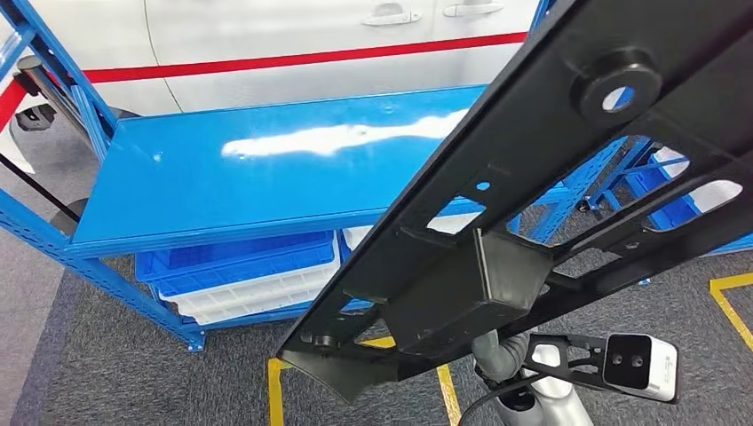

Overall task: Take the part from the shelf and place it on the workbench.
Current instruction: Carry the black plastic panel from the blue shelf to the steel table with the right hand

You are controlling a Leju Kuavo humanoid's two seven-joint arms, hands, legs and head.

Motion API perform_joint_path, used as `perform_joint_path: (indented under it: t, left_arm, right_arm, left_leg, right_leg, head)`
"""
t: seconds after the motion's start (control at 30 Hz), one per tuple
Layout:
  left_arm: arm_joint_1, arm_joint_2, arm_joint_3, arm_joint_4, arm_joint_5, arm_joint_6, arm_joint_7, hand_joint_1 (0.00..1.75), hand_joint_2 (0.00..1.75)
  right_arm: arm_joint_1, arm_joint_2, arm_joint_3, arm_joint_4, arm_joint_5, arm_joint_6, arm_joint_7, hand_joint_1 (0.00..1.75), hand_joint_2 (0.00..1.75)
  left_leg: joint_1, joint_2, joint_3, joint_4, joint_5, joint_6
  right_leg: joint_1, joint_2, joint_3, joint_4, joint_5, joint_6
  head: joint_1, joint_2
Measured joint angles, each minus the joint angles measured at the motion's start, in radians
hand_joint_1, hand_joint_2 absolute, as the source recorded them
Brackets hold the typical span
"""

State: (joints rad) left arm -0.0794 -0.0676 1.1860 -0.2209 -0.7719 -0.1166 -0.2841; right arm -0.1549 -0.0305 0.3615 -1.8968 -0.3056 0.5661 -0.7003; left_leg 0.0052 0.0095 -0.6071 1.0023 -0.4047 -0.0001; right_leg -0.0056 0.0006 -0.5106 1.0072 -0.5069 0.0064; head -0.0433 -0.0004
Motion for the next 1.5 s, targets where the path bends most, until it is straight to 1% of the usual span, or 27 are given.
perform_joint_path:
  t: [0.1,0.17,0.23,0.27,0.3,0.33,0.4,0.47,0.5,0.6,0.67,0.73,0.77,0.8,0.83,0.9,0.97,1.0,1.03,1.1,1.17,1.27,1.3,1.33,1.37,1.43,1.5]
  left_arm:
    - [0.002,-0.001,0.0,0.0,-0.002,-0.001,0.0,0.0,1.75]
    - [0.002,-0.001,0.0,0.0,-0.002,-0.002,0.0,0.0,1.75]
    - [0.003,-0.002,0.0,0.0,-0.002,-0.003,0.0,0.0,1.75]
    - [0.003,-0.001,0.0,0.0,-0.002,-0.003,0.0,0.0,1.75]
    - [0.003,-0.001,0.0,0.0,-0.002,-0.003,0.0,0.0,1.75]
    - [0.003,-0.001,0.0,0.0,-0.002,-0.003,0.0,0.0,1.75]
    - [0.002,-0.001,0.0,0.0,-0.002,-0.003,0.0,0.0,1.75]
    - [-0.001,0.0,0.0,0.0,-0.002,-0.003,-0.001,0.0,1.75]
    - [-0.001,0.001,0.0,0.0,-0.002,-0.003,-0.002,0.0,1.75]
    - [-0.001,-0.001,0.0,0.0,0.0,0.001,-0.004,0.0,1.75]
    - [-0.002,-0.003,0.0,0.0,0.0,0.004,-0.008,0.0,1.75]
    - [-0.002,-0.003,0.0,0.0,-0.001,0.004,-0.011,0.0,1.75]
    - [-0.002,-0.003,0.0,0.0,-0.002,0.004,-0.012,0.0,1.75]
    - [-0.002,-0.003,0.0,0.0,-0.004,0.004,-0.012,0.0,1.75]
    - [-0.002,-0.003,0.0,0.0,-0.007,0.004,-0.012,0.0,1.75]
    - [-0.001,-0.004,0.0,0.0,-0.011,0.003,-0.011,0.0,1.75]
    - [0.0,-0.004,0.0,0.0,-0.011,0.002,-0.01,0.0,1.75]
    - [0.001,-0.005,0.0,0.0,-0.01,0.001,-0.01,0.0,1.75]
    - [0.002,-0.006,0.0,0.0,-0.009,0.001,-0.009,0.0,1.75]
    - [0.004,-0.008,0.001,0.0,-0.004,0.002,-0.009,0.0,1.75]
    - [0.006,-0.011,0.002,0.0,0.004,0.005,-0.007,0.0,1.75]
    - [0.008,-0.017,0.008,0.0,0.011,0.013,-0.004,0.0,1.75]
    - [0.008,-0.018,0.01,0.0,0.013,0.017,-0.004,0.0,1.75]
    - [0.009,-0.019,0.01,0.0,0.016,0.02,-0.004,0.0,1.75]
    - [0.01,-0.019,0.011,0.0,0.017,0.024,-0.004,0.0,1.75]
    - [0.009,-0.019,0.011,0.0,0.019,0.038,-0.007,0.0,1.75]
    - [0.008,-0.018,0.012,0.0,0.019,0.055,-0.011,0.0,1.75]
  right_arm:
    - [-0.002,0.0,0.006,0.0,-0.002,-0.005,0.0,1.75,1.75]
    - [-0.004,0.0,0.012,0.0,-0.003,-0.007,-0.001,1.75,1.75]
    - [-0.004,0.0,0.016,0.0,-0.004,-0.008,-0.001,1.75,1.75]
    - [-0.004,0.0,0.018,0.0,-0.004,-0.009,-0.001,1.75,1.75]
    - [-0.004,0.0,0.019,0.0,-0.004,-0.009,-0.001,1.75,1.75]
    - [-0.004,0.0,0.019,0.0,-0.004,-0.01,-0.001,1.75,1.75]
    - [-0.004,0.0,0.021,0.0,-0.004,-0.014,-0.001,1.75,1.75]
    - [-0.004,0.0,0.024,-0.001,-0.004,-0.02,-0.001,1.75,1.75]
    - [-0.004,0.0,0.027,-0.001,-0.005,-0.022,-0.001,1.75,1.75]
    - [-0.003,0.0,0.037,-0.001,-0.017,-0.018,-0.001,1.75,1.75]
    - [-0.004,0.0,0.042,0.0,-0.034,-0.013,-0.001,1.75,1.75]
    - [-0.006,-0.001,0.044,0.001,-0.049,-0.015,-0.001,1.75,1.75]
    - [-0.006,-0.001,0.045,0.001,-0.054,-0.017,-0.001,1.75,1.75]
    - [-0.007,-0.001,0.045,0.002,-0.057,-0.021,-0.001,1.75,1.75]
    - [-0.008,-0.001,0.045,0.002,-0.059,-0.026,-0.001,1.75,1.75]
    - [-0.009,-0.001,0.046,0.001,-0.055,-0.04,-0.001,1.75,1.75]
    - [-0.008,-0.001,0.048,-0.003,-0.044,-0.048,-0.001,1.75,1.75]
    - [-0.007,-0.001,0.049,-0.006,-0.037,-0.049,-0.001,1.75,1.75]
    - [-0.005,-0.001,0.05,-0.007,-0.029,-0.048,-0.001,1.75,1.75]
    - [0.0,0.0,0.053,-0.009,-0.013,-0.042,-0.001,1.75,1.75]
    - [0.004,0.004,0.057,-0.009,-0.002,-0.034,-0.001,1.75,1.75]
    - [0.008,0.013,0.063,-0.008,0.008,-0.021,0.0,1.75,1.75]
    - [0.009,0.016,0.064,-0.007,0.011,-0.018,0.0,1.75,1.75]
    - [0.01,0.017,0.064,-0.006,0.014,-0.015,0.0,1.75,1.75]
    - [0.009,0.019,0.065,-0.005,0.016,-0.014,0.0,1.75,1.75]
    - [0.002,0.019,0.066,-0.003,0.019,-0.014,0.0,1.75,1.75]
    - [-0.008,0.019,0.068,0.0,0.019,-0.018,0.0,1.75,1.75]
  left_leg:
    - [0.002,-0.002,-0.01,0.009,-0.003,-0.018]
    - [0.006,-0.003,-0.037,0.079,-0.069,-0.028]
    - [0.007,-0.004,-0.076,0.215,-0.157,-0.036]
    - [0.008,-0.004,-0.088,0.271,-0.18,-0.039]
    - [0.008,-0.004,-0.084,0.295,-0.181,-0.038]
    - [0.007,-0.004,-0.061,0.28,-0.162,-0.036]
    - [0.006,-0.005,0.035,0.147,-0.111,-0.025]
    - [0.0,-0.006,0.123,0.009,-0.098,-0.012]
    - [-0.004,-0.007,0.139,-0.024,-0.102,-0.007]
    - [-0.005,-0.005,0.129,-0.041,-0.081,0.008]
    - [0.0,-0.001,0.109,-0.048,-0.055,0.022]
    - [-0.001,0.001,0.08,-0.044,-0.034,0.028]
    - [-0.002,0.001,0.064,-0.041,-0.025,0.028]
    - [-0.003,0.001,0.048,-0.037,-0.016,0.027]
    - [-0.003,0.001,0.032,-0.033,-0.008,0.026]
    - [-0.002,0.001,0.003,-0.021,0.005,0.02]
    - [-0.005,0.0,-0.018,-0.007,0.014,0.011]
    - [-0.006,0.0,-0.023,-0.002,0.019,0.006]
    - [-0.006,0.0,-0.026,0.001,0.025,-0.001]
    - [-0.003,-0.001,-0.028,0.002,0.032,-0.014]
    - [0.002,-0.002,-0.045,0.041,-0.007,-0.025]
    - [0.007,-0.002,-0.104,0.221,-0.129,-0.039]
    - [0.008,-0.002,-0.115,0.268,-0.145,-0.042]
    - [0.008,-0.002,-0.109,0.281,-0.142,-0.042]
    - [0.008,-0.003,-0.082,0.254,-0.123,-0.04]
    - [0.005,-0.003,0.012,0.113,-0.076,-0.028]
    - [-0.002,-0.004,0.077,0.004,-0.058,-0.014]
  right_leg:
    - [-0.003,-0.004,-0.013,-0.006,0.017,-0.021]
    - [-0.006,-0.008,-0.028,-0.01,0.034,-0.036]
    - [-0.004,-0.009,-0.049,-0.009,0.051,-0.041]
    - [-0.003,-0.01,-0.061,-0.008,0.06,-0.041]
    - [-0.002,-0.01,-0.072,-0.007,0.068,-0.04]
    - [-0.001,-0.01,-0.083,-0.005,0.075,-0.039]
    - [0.001,-0.009,-0.099,-0.003,0.089,-0.036]
    - [0.003,-0.009,-0.108,-0.003,0.103,-0.028]
    - [0.003,-0.009,-0.111,-0.003,0.11,-0.022]
    - [0.001,-0.008,-0.12,-0.003,0.119,-0.004]
    - [0.0,-0.004,-0.144,0.051,0.055,0.004]
    - [-0.004,-0.003,-0.179,0.175,-0.045,0.01]
    - [-0.005,-0.003,-0.191,0.238,-0.074,0.014]
    - [-0.007,-0.003,-0.192,0.28,-0.079,0.016]
    - [-0.008,-0.003,-0.178,0.288,-0.061,0.018]
    - [-0.009,-0.003,-0.1,0.204,-0.005,0.015]
    - [-0.005,-0.003,-0.003,0.066,-0.006,0.006]
    - [-0.003,-0.002,0.026,0.02,-0.018,0.0]
    - [0.0,-0.002,0.037,-0.004,-0.029,-0.006]
    - [0.001,-0.003,0.032,-0.011,-0.022,-0.022]
    - [-0.002,-0.006,0.023,-0.015,-0.007,-0.038]
    - [-0.001,-0.008,-0.001,-0.014,0.013,-0.048]
    - [0.001,-0.008,-0.009,-0.013,0.019,-0.048]
    - [0.002,-0.008,-0.016,-0.011,0.023,-0.047]
    - [0.003,-0.008,-0.021,-0.009,0.026,-0.046]
    - [0.005,-0.008,-0.026,-0.006,0.03,-0.043]
    - [0.005,-0.008,-0.03,-0.005,0.035,-0.036]
  head:
    - [0.0,0.0]
    - [0.0,0.0]
    - [0.0,0.0]
    - [0.0,0.0]
    - [0.0,0.0]
    - [0.0,0.0]
    - [0.0,0.0]
    - [0.0,0.0]
    - [0.0,0.0]
    - [0.0,0.0]
    - [0.0,0.0]
    - [0.0,0.0]
    - [0.0,0.0]
    - [0.0,0.0]
    - [0.0,0.0]
    - [0.0,0.0]
    - [0.0,0.0]
    - [0.0,0.0]
    - [0.0,0.0]
    - [0.0,0.0]
    - [0.0,0.0]
    - [0.0,0.0]
    - [0.0,0.0]
    - [0.0,0.0]
    - [0.0,0.0]
    - [0.0,0.0]
    - [0.0,0.0]
